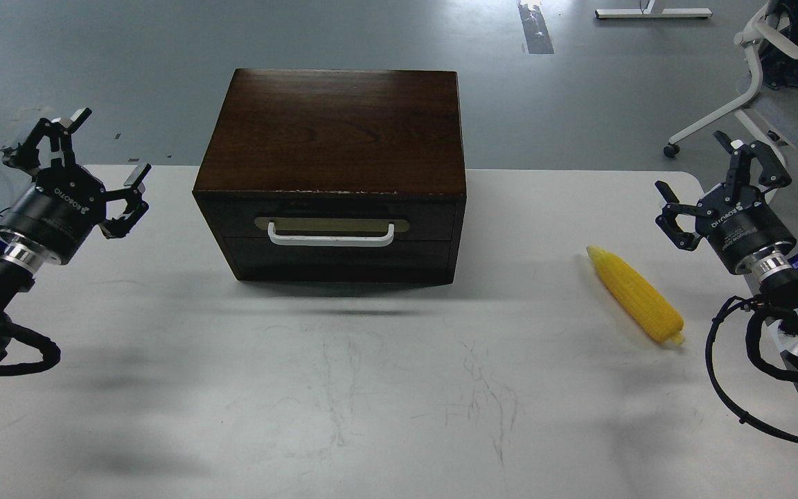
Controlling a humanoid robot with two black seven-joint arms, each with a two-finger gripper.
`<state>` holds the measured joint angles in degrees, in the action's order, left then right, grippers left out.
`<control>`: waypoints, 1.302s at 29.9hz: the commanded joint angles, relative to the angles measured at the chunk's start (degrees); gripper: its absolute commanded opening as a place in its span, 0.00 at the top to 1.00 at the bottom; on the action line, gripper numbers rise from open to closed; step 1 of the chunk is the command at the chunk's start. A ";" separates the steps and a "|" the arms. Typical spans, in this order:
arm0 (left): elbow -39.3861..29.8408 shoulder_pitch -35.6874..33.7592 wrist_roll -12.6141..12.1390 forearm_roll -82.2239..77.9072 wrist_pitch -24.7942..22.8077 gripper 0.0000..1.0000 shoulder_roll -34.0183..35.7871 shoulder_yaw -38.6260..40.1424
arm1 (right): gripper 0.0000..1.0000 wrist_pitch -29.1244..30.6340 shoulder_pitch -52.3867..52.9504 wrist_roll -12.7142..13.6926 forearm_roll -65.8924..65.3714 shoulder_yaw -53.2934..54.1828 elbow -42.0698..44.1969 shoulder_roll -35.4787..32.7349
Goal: Put corn in drawer with both arms
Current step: 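Raise the left arm up and over toward the wooden box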
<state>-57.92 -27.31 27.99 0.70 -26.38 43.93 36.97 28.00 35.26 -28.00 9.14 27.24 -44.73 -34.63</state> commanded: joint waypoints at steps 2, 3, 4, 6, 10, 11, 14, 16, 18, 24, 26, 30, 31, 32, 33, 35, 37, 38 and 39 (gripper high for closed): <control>-0.17 0.76 0.01 -0.18 0.46 0.01 0.01 0.04 | 0.00 0.00 -0.02 0.00 0.00 0.00 0.00 0.09; -0.17 0.94 -0.04 -0.18 0.46 0.01 0.01 0.04 | 0.00 0.00 -0.02 0.00 0.00 0.00 0.00 0.09; -0.17 0.94 -0.04 -0.09 0.37 0.01 0.19 0.04 | 0.00 0.00 0.07 0.00 0.00 0.00 0.00 0.09; -0.09 0.94 -0.57 -0.09 0.11 0.01 0.28 0.12 | 0.00 0.00 0.07 0.00 0.00 0.00 0.00 0.09; 0.35 -0.02 -0.57 -0.09 -0.33 0.01 1.24 0.39 | 0.00 0.00 0.07 0.00 0.00 0.00 0.00 0.18; 0.27 -0.20 -0.31 -0.09 -0.86 0.01 2.11 0.74 | 0.00 0.00 0.07 0.00 0.00 -0.08 0.00 0.18; 0.61 -1.95 -0.31 -0.09 -1.62 0.01 4.14 1.09 | 0.00 0.00 0.16 0.00 0.00 -0.08 0.00 0.09; 1.84 -5.02 -0.83 -1.05 -1.62 0.01 5.63 0.39 | 0.00 0.00 0.33 0.00 0.00 -0.17 0.00 0.00; 2.37 -8.54 -0.83 -5.26 -1.62 0.01 7.13 0.30 | 0.00 0.00 0.51 0.00 0.00 -0.26 0.00 0.00; 1.24 -23.02 -0.31 -27.99 -1.62 0.01 10.29 0.56 | 0.00 0.00 1.04 0.00 -0.09 -0.44 0.00 0.18; 0.09 -28.05 -0.39 -34.26 -1.62 0.01 10.30 0.56 | 0.00 0.00 1.13 0.00 -0.18 -0.52 0.00 0.18; -4.73 -37.53 -0.31 -47.50 -1.62 0.01 10.12 -0.05 | 0.00 0.00 1.13 0.00 -0.27 -0.52 0.00 0.18; -6.66 -40.17 -0.13 -53.21 -1.62 0.01 9.60 -0.05 | 0.00 0.00 1.13 0.00 -0.27 -0.52 0.00 0.26; -7.64 -41.32 -0.13 -55.87 -1.62 0.01 9.59 -0.05 | 0.00 0.00 1.21 0.00 -0.35 -0.52 0.00 0.35; -9.65 -43.25 -0.04 -60.86 -1.62 0.01 9.42 -0.05 | 0.00 0.00 1.21 0.00 -0.44 -0.52 0.08 0.61; -11.68 -44.76 0.01 -65.46 -1.62 0.01 8.81 -0.05 | 0.00 0.00 1.21 0.00 -0.44 -0.52 0.09 0.70; -14.67 -46.87 0.01 -71.88 -1.62 0.01 6.61 -0.40 | 0.00 0.00 1.21 0.00 -0.44 -0.52 0.09 0.97; -16.59 -47.66 0.01 -76.42 -1.62 0.01 5.39 -1.45 | 0.00 0.00 1.21 0.00 -0.44 -0.52 0.09 0.97; -18.52 -48.10 0.01 -81.34 -1.62 0.01 4.50 -3.29 | 0.00 0.00 1.21 0.00 -0.44 -0.52 0.09 0.97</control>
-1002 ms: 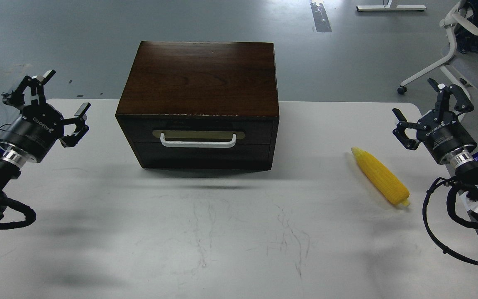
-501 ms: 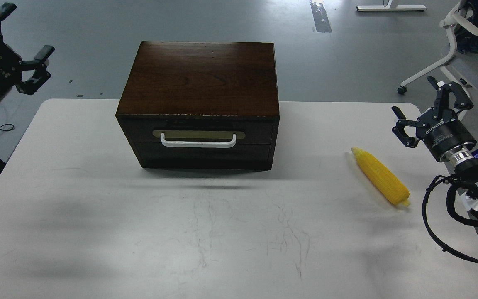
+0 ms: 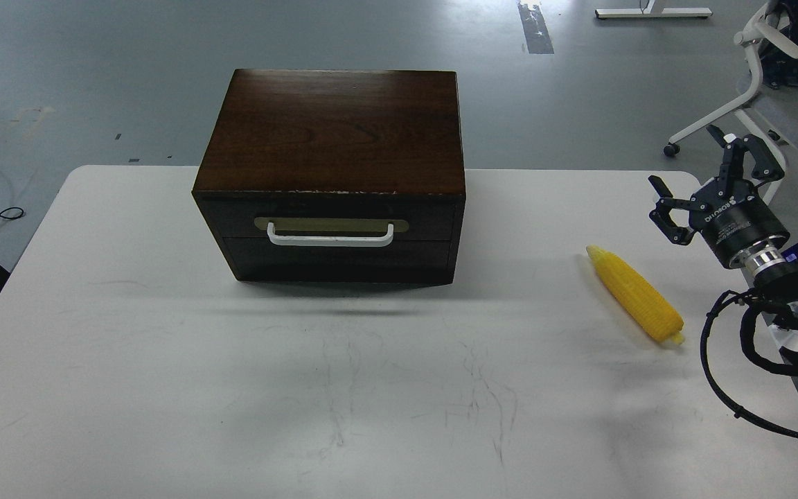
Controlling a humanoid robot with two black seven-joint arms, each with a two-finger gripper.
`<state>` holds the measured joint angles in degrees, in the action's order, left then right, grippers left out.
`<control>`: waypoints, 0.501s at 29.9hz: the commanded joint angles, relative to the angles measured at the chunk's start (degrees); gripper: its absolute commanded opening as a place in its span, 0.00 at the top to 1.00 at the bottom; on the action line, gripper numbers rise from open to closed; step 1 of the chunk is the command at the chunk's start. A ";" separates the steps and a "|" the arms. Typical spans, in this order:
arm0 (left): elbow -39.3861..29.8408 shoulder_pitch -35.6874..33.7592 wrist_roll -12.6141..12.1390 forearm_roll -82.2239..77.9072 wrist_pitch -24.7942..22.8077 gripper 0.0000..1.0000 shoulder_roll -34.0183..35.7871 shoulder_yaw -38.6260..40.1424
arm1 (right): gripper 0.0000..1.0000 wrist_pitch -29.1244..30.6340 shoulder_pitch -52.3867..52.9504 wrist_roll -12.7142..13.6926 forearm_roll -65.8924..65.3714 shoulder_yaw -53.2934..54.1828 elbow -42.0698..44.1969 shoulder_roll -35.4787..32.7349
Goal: Put corn in drawer with both arms
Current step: 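Raise the left arm up and over toward the wooden box, then lower the left gripper down to the white drawer handle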
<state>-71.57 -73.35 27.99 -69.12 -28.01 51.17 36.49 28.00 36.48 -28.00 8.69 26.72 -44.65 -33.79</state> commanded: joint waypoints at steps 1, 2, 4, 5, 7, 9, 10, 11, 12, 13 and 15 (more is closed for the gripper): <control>-5.85 -2.49 0.01 -14.43 0.01 0.01 -3.09 -4.13 | 0.00 0.00 0.00 0.00 -0.08 0.00 0.00 0.13; -6.82 -2.93 0.01 -17.33 0.01 0.01 -3.62 -5.45 | 0.00 0.00 0.00 0.00 -0.08 0.00 0.00 0.13; -9.02 -5.13 0.01 -26.56 0.01 0.01 -5.46 -10.36 | 0.00 0.00 0.00 0.00 -0.08 0.00 0.00 0.13; -9.72 -6.87 0.01 -31.81 0.01 0.01 -6.60 -14.30 | 0.00 0.00 0.00 0.00 -0.08 0.00 -0.08 0.04; -9.90 -9.34 0.01 -37.82 0.01 0.02 -8.10 -19.77 | 0.00 0.00 0.00 0.00 -0.08 0.00 -0.09 -0.14; -9.82 -12.14 0.01 -40.55 0.01 0.01 -9.15 -25.72 | 0.00 0.00 0.00 0.00 -0.08 0.00 -0.09 -0.23; -9.82 -13.21 0.01 -40.91 0.01 0.01 -9.33 -27.85 | 0.00 0.00 0.00 0.00 -0.08 0.00 -0.09 -0.23; -9.99 -15.31 0.01 -40.92 0.01 0.01 -9.68 -31.87 | 0.00 0.00 0.00 0.00 -0.17 0.00 -0.17 -0.31; -10.17 -16.28 0.01 -40.92 0.01 0.01 -9.86 -33.83 | 0.00 0.00 0.00 0.00 -0.17 -0.08 -0.17 -0.31; -10.86 -17.77 0.01 -40.92 0.01 0.01 -10.47 -37.15 | 0.00 0.00 0.00 0.00 -0.17 -0.08 -0.09 -0.31; -12.10 -18.49 0.01 -40.92 0.01 0.01 -11.00 -39.56 | 0.00 0.00 -0.09 0.00 -0.17 -0.08 -0.09 -0.40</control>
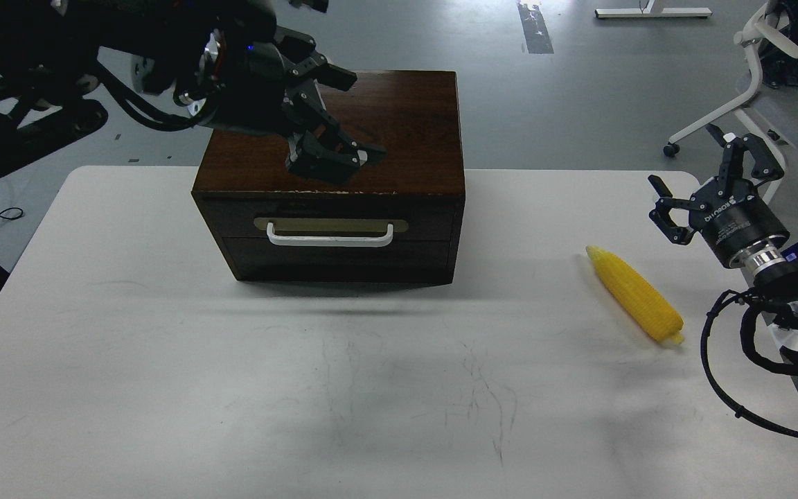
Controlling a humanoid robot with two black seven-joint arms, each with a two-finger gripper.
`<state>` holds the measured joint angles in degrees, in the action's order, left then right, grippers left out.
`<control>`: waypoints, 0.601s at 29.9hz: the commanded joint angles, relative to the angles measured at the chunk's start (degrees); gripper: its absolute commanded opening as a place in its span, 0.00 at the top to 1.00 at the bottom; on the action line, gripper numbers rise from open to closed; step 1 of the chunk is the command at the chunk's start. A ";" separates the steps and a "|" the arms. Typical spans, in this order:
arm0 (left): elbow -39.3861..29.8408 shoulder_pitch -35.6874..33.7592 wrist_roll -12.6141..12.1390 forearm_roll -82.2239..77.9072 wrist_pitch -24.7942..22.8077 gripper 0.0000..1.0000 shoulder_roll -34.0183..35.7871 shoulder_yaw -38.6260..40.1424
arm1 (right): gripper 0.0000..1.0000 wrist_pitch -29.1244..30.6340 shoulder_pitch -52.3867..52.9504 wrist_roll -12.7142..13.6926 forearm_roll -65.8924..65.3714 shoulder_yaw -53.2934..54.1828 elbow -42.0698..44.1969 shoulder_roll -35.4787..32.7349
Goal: Put corn in drawer with both arms
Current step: 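Lower the left gripper down to the white drawer handle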
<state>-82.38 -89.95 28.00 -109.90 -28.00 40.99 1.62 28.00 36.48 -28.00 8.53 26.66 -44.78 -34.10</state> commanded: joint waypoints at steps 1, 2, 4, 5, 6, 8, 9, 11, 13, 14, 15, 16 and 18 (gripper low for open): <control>-2.42 -1.98 0.00 -0.14 0.00 0.01 -0.91 -6.00 | 0.00 0.00 -0.10 0.00 -0.01 0.06 0.04 -0.09; -3.56 -1.90 0.00 -0.22 0.00 0.01 -1.00 -6.88 | 0.00 0.00 -0.18 0.00 -0.01 -0.03 0.04 -0.09; -5.06 -1.98 0.00 -0.31 0.00 0.01 -1.09 -8.37 | 0.00 0.00 -0.19 0.00 -0.01 -0.03 0.04 -0.09; -5.42 -1.99 0.00 -0.49 0.00 0.01 -1.26 -9.34 | 0.00 0.00 -0.19 0.00 -0.01 0.06 0.04 -0.18; -5.42 -1.99 0.00 -0.49 0.00 0.01 -1.26 -9.35 | 0.00 0.00 -0.19 0.00 -0.01 0.06 0.04 -0.18; -5.42 -1.99 0.00 -2.23 0.00 0.01 -2.49 -10.31 | 0.00 0.00 -0.19 0.00 -0.01 -0.03 0.04 -0.09; -5.42 -1.90 0.00 -3.03 0.00 0.01 -2.75 -10.41 | 0.00 0.00 -0.19 0.00 -0.01 0.06 0.04 -0.09; -5.16 -1.46 0.00 -5.31 0.00 0.01 -3.46 -11.45 | 0.00 0.00 -0.19 0.00 -0.01 -0.03 0.04 -0.01; -5.16 -1.37 0.00 -5.93 0.00 0.01 -3.46 -12.25 | 0.00 0.00 -0.19 0.00 -0.01 -0.03 0.04 -0.01; -5.07 -1.28 0.00 -6.46 0.00 0.01 -3.46 -12.95 | 0.00 0.00 -0.19 0.00 -0.01 -0.03 0.04 -0.01; -4.98 -1.37 0.00 -6.81 0.00 0.01 -3.46 -13.22 | 0.00 0.00 -0.19 0.00 -0.01 -0.03 0.04 -0.01; -4.72 -1.28 0.00 -7.60 0.00 0.01 -3.46 -13.31 | 0.00 0.00 -0.19 0.00 -0.01 -0.03 0.04 -0.01; -4.19 -1.19 0.00 -8.83 0.00 0.01 -3.46 -13.48 | 0.00 0.00 -0.19 0.00 -0.01 0.06 0.04 0.08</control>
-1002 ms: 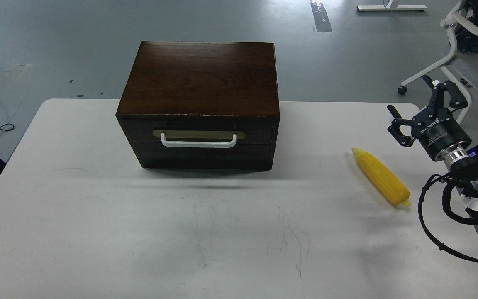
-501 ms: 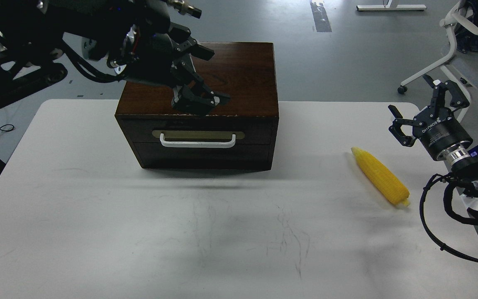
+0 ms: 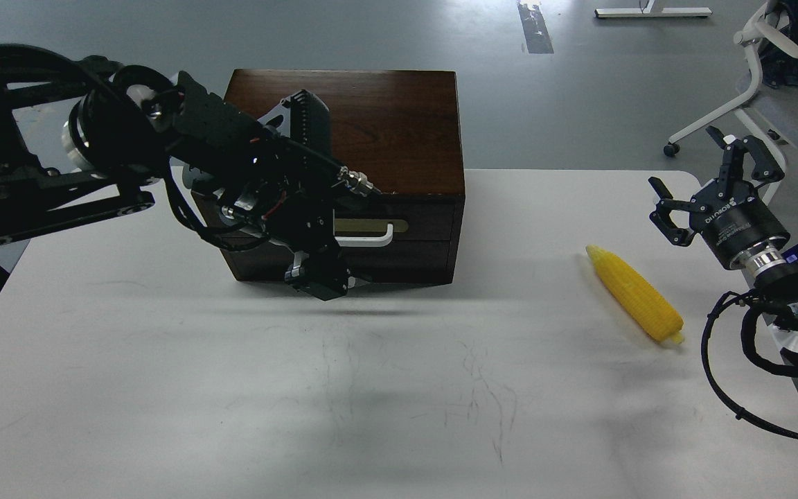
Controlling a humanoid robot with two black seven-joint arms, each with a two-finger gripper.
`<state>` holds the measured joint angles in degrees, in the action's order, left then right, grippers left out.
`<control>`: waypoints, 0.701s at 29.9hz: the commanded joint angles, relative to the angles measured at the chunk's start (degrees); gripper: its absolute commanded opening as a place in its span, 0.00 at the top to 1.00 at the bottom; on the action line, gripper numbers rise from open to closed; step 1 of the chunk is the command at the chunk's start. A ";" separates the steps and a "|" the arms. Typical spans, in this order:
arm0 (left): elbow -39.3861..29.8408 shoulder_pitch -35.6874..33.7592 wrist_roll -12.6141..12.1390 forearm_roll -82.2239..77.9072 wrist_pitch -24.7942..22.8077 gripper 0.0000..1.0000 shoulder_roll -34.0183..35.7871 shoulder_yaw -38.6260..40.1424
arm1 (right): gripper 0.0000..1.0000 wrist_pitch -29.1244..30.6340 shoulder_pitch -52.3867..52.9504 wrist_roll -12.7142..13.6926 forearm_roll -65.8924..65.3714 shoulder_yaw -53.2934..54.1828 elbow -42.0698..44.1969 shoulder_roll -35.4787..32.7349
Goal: Put corn in drawer with both arms
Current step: 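Lower the left gripper down to the white drawer handle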
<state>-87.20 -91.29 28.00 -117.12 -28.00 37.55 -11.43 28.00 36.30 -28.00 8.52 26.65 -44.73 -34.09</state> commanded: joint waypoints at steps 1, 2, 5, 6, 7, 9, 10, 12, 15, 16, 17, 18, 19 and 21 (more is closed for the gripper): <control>0.80 0.23 0.00 -2.06 0.00 0.01 0.07 -0.52 | 0.00 0.00 0.00 0.00 0.00 0.07 -0.01 0.17; 0.89 0.50 0.00 -2.58 0.00 0.01 0.07 -0.61 | 0.00 0.00 0.00 0.00 0.00 0.07 -0.01 0.17; 0.98 1.46 0.00 -5.13 0.00 0.01 0.07 -1.57 | 0.00 0.00 0.00 0.00 0.00 0.25 0.08 0.34; 0.98 1.55 0.00 -5.75 0.00 0.01 0.16 -1.92 | 0.00 0.00 0.00 0.00 0.00 0.25 0.08 0.34; 0.98 1.55 0.00 -5.84 0.00 0.02 0.16 -2.19 | 0.00 0.00 0.00 0.00 0.00 0.25 0.08 0.34; 0.98 1.55 0.00 -6.02 0.00 0.02 0.16 -2.80 | 0.00 0.00 0.00 0.00 0.00 0.25 0.08 0.34; 1.07 1.55 0.00 -6.10 0.00 0.02 0.07 -3.06 | 0.00 0.00 0.00 0.00 0.00 0.25 0.17 0.34; 1.24 1.64 0.00 -6.19 0.00 0.02 0.07 -3.07 | 0.00 0.00 -0.08 0.00 0.00 0.25 0.17 0.43; 2.30 2.34 0.00 -6.19 0.00 0.02 -0.19 -3.07 | 0.00 0.00 -0.08 0.00 0.00 0.25 0.17 0.43; 2.65 2.43 0.00 -6.19 0.00 0.02 -0.19 -3.07 | 0.00 0.00 -0.08 0.00 0.00 0.25 0.17 0.43; 2.83 2.43 0.00 -6.19 0.00 0.02 -0.19 -3.07 | 0.00 0.00 -0.08 0.00 0.00 0.25 0.17 0.43; 3.18 2.52 0.00 -6.28 0.00 0.02 -0.19 -3.07 | 0.00 0.00 -0.08 0.00 0.00 0.25 0.17 0.43; 3.61 2.52 0.00 -6.28 0.00 0.02 -0.37 -3.07 | 0.00 0.00 0.00 0.00 0.00 0.25 0.17 0.43; 4.23 2.52 0.00 -6.28 0.00 0.02 -0.72 -3.07 | 0.00 0.00 0.00 0.00 0.00 0.25 0.17 0.43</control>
<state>-83.90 -88.82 28.00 -123.37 -28.00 37.23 -14.50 28.00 36.22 -28.00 8.52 26.90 -44.56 -33.66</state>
